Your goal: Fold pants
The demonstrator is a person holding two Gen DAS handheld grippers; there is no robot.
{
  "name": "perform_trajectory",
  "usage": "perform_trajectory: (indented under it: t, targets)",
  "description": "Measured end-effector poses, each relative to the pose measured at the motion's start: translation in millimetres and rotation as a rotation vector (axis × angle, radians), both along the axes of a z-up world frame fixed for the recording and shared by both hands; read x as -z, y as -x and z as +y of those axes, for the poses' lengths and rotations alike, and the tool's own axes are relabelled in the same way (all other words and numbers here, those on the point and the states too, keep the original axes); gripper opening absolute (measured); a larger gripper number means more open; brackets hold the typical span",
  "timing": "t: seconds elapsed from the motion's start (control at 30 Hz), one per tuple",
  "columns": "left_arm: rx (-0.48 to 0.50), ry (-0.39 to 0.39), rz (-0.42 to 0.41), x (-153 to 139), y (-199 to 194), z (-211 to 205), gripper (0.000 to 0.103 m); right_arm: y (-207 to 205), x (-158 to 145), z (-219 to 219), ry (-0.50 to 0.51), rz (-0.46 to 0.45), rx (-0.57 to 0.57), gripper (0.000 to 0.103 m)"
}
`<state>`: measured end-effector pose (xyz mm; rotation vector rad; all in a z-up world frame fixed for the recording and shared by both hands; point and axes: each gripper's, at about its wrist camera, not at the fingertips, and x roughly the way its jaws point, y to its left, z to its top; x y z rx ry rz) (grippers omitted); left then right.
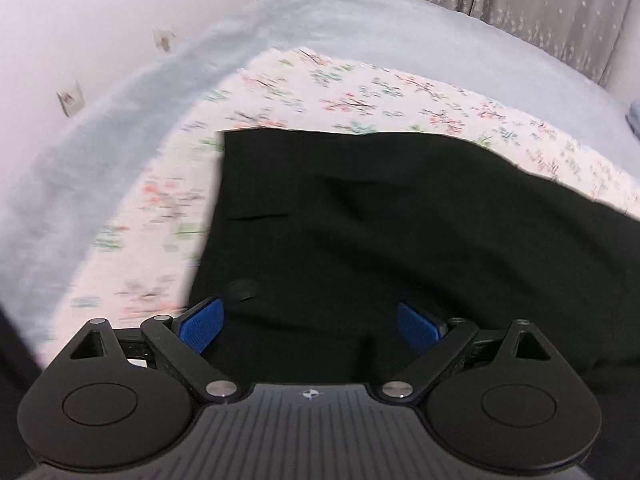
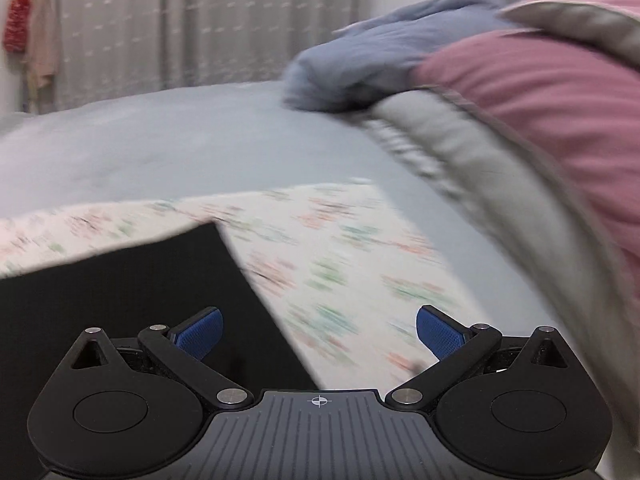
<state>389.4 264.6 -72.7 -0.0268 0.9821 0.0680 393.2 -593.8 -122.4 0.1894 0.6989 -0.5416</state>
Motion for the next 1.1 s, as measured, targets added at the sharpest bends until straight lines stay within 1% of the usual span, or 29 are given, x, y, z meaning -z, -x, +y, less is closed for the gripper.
perform_trajectory:
  t: [0.07, 0.13, 0.17, 0.2, 0.23, 0.27, 0.3, 0.33, 0.37, 0.4, 0.43, 0.47, 0.5, 0.53, 0.57, 0.6, 0.63, 0.67, 0.73, 0.8, 0.83, 0.87, 0.9, 0.93, 0.97, 1.0, 1.03, 1.07, 1.1]
  targets:
    - [-0.039, 0.0, -0.027, -7, 15, 20, 0.097, -29, 7, 0, 0.019, 0.04, -0.021, 0.103]
    - [-0.117, 0.012, -0.05, -13, 18, 39, 0.097, -54, 14, 3, 0.034, 0.074, -0.047, 0.103]
    - [-0.148, 0.042, -0.086, -18, 17, 47, 0.097, -64, 16, 3, 0.032, 0.079, -0.059, 0.102]
    - [-0.171, 0.095, -0.128, -21, 11, 54, 0.097, -73, 18, 2, 0.024, 0.08, -0.065, 0.102]
    - [-0.181, 0.166, -0.166, -23, 0, 57, 0.097, -79, 19, 0, 0.015, 0.07, -0.064, 0.102]
    - [-0.159, 0.215, -0.177, -22, -10, 54, 0.098, -84, 19, -4, -0.002, 0.056, -0.058, 0.102]
    - [-0.102, 0.235, -0.174, -19, -25, 43, 0.101, -88, 21, -8, -0.031, 0.045, -0.05, 0.102]
    - [-0.041, 0.202, -0.159, -15, -43, 28, 0.102, -92, 24, -11, -0.06, 0.039, -0.042, 0.101]
    - [-0.005, 0.144, -0.138, -8, -58, 13, 0.102, -97, 29, -14, -0.093, 0.045, -0.034, 0.097]
    - [0.021, 0.073, -0.106, -2, -77, -2, 0.102, -99, 32, -14, -0.106, 0.042, -0.028, 0.096]
    - [0.037, 0.021, -0.073, 6, -94, -13, 0.102, -100, 34, -12, -0.099, 0.024, -0.029, 0.092]
    - [0.038, -0.011, -0.044, 13, -108, -18, 0.102, -101, 35, -8, -0.087, 0.007, -0.057, 0.074]
    - [0.022, -0.035, -0.023, 20, -122, -17, 0.102, -104, 34, -4, -0.073, 0.003, -0.084, 0.062]
    - [-0.005, -0.057, -0.008, 24, -133, -14, 0.102, -107, 32, 1, -0.062, 0.006, -0.103, 0.027]
    - [-0.046, -0.073, 0.006, 26, -142, -8, 0.103, -109, 30, 5, -0.053, 0.015, -0.107, 0.016]
    - [-0.097, -0.076, 0.01, 29, -148, 0, 0.103, -112, 29, 9, -0.039, 0.028, -0.121, 0.013]
    - [-0.134, -0.069, 0.015, 31, -153, 7, 0.103, -113, 28, 13, -0.011, 0.042, -0.135, 0.012]
    - [-0.152, -0.057, 0.01, 33, -153, 13, 0.103, -112, 28, 15, -0.003, 0.044, -0.136, 0.01]
    - [-0.127, -0.027, -0.005, 37, -158, 16, 0.103, -111, 28, 15, -0.008, 0.035, -0.125, 0.008]
    - [-0.068, -0.041, 0.014, 46, -165, 10, 0.103, -109, 29, 16, 0.006, 0.035, -0.123, 0.007]
    - [-0.066, -0.053, -0.003, 46, -164, 7, 0.102, -110, 28, 16, 0.016, 0.036, -0.119, 0.007]
    - [-0.072, -0.051, -0.035, 47, -164, 6, 0.086, -109, 27, 18, 0.027, 0.033, -0.11, 0.006]
    - [-0.103, -0.039, -0.061, 45, -163, 7, 0.06, -109, 24, 19, 0.036, 0.029, -0.099, 0.006]
    - [-0.141, -0.017, -0.079, 42, -161, 9, 0.048, -107, 21, 21, 0.047, 0.021, -0.088, 0.006]
    - [-0.137, 0.011, -0.09, 37, -159, 9, 0.029, -105, 15, 23, 0.064, 0.009, -0.079, 0.005]
    - [-0.12, -0.009, -0.105, 31, -155, 4, 0.026, -102, 8, 25, 0.075, -0.004, -0.072, 0.005]
    - [-0.102, -0.044, -0.129, 23, -149, -2, 0.025, -96, -2, 27, 0.086, -0.028, -0.069, 0.005]
    - [-0.094, -0.047, -0.152, 14, -142, -4, 0.022, -89, -12, 28, 0.095, -0.049, -0.064, 0.005]
    - [-0.099, -0.019, -0.177, 4, -133, -2, 0.02, -81, -22, 28, 0.099, -0.069, -0.06, 0.005]
